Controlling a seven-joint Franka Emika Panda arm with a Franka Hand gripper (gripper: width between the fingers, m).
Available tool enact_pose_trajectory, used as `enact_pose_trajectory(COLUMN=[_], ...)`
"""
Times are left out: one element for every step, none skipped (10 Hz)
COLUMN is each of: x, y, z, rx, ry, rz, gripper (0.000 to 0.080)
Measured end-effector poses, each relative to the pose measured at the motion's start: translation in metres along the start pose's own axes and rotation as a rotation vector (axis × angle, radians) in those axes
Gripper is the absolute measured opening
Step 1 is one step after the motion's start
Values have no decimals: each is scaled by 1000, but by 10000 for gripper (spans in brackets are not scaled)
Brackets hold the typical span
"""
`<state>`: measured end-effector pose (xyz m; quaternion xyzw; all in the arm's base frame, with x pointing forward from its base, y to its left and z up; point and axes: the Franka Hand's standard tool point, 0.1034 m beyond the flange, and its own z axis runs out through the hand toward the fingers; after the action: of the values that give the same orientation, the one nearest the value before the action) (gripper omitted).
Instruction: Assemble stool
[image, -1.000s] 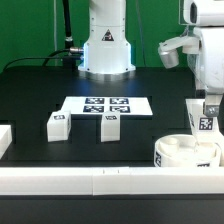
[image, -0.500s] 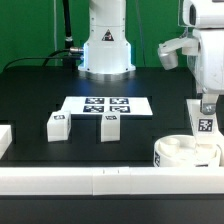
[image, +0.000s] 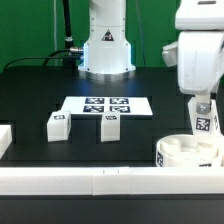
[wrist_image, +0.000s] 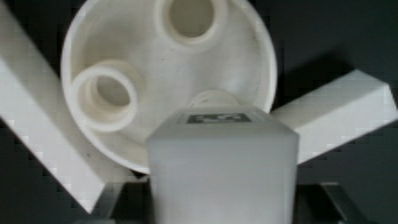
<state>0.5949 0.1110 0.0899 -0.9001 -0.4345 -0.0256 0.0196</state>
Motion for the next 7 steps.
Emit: enact_pose_trajectory(x=[0,0,0,0,0,1,2], y=[0,0,0,-1,-1,-1,-1], z=[1,1,1,1,1,1,1], rx=[7,9,8,12,13,13,15], ry=[3,4,4,6,6,6,17], rz=[129,205,226,314,390,457,565], gripper=[334,334,334,334,334,334,334])
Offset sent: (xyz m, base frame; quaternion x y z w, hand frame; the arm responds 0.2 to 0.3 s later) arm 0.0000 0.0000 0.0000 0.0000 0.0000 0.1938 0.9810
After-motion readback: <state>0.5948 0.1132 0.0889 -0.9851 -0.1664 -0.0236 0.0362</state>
